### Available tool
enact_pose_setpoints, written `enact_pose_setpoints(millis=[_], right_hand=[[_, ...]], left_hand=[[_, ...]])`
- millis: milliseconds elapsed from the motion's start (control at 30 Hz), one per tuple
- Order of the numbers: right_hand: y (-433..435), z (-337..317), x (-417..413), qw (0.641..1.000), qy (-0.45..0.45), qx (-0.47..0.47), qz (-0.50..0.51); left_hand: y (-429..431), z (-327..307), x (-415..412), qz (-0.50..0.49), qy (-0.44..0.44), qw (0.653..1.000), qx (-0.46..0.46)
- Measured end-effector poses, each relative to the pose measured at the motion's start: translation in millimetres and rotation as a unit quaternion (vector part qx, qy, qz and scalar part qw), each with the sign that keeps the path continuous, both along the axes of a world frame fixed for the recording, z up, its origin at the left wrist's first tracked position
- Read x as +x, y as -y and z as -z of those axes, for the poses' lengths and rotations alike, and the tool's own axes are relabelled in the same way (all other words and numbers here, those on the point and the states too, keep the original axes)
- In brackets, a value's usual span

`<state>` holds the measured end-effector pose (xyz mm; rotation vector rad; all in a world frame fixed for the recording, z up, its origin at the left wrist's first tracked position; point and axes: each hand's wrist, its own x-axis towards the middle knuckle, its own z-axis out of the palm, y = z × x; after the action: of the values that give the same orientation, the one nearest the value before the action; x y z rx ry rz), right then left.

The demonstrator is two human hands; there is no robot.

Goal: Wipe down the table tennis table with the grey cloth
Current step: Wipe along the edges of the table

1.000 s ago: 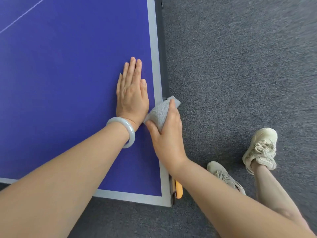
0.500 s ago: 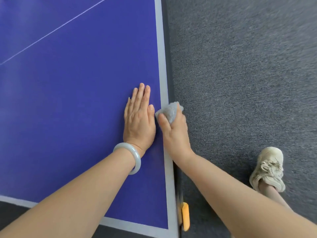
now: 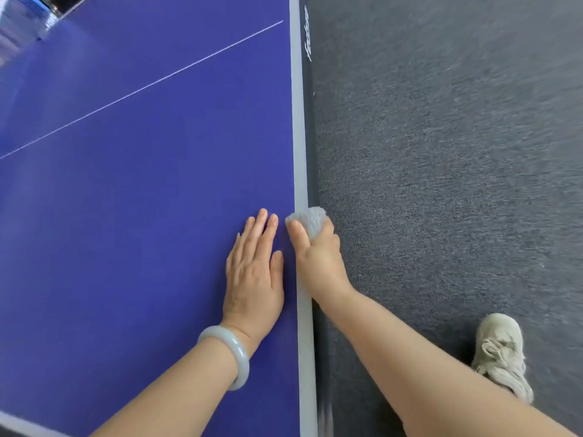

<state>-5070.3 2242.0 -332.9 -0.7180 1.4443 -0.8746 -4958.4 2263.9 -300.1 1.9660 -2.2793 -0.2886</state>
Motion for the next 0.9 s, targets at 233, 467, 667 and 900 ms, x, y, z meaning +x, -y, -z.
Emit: enact_pose_setpoints(millis=[233, 467, 667, 900], right_hand=[[52, 5, -10, 1.000, -0.014, -0.015, -0.020], [46, 7, -14, 0.998, -0.009, -0.035, -0.046], [79, 8, -20, 0.994, -0.014, -0.099, -0.047], [228, 10, -37, 0.996, 0.008, -0.091, -0.001]], left_hand=[[83, -20, -6, 0.029, -0.021, 0.998, -0.061], [219, -6, -44, 0.025, 0.050, 0.998, 0.005], [231, 5, -35, 0.038, 0.005, 0.999, -0.017], [234, 4, -33, 0.037, -0.008, 0.999, -0.014]])
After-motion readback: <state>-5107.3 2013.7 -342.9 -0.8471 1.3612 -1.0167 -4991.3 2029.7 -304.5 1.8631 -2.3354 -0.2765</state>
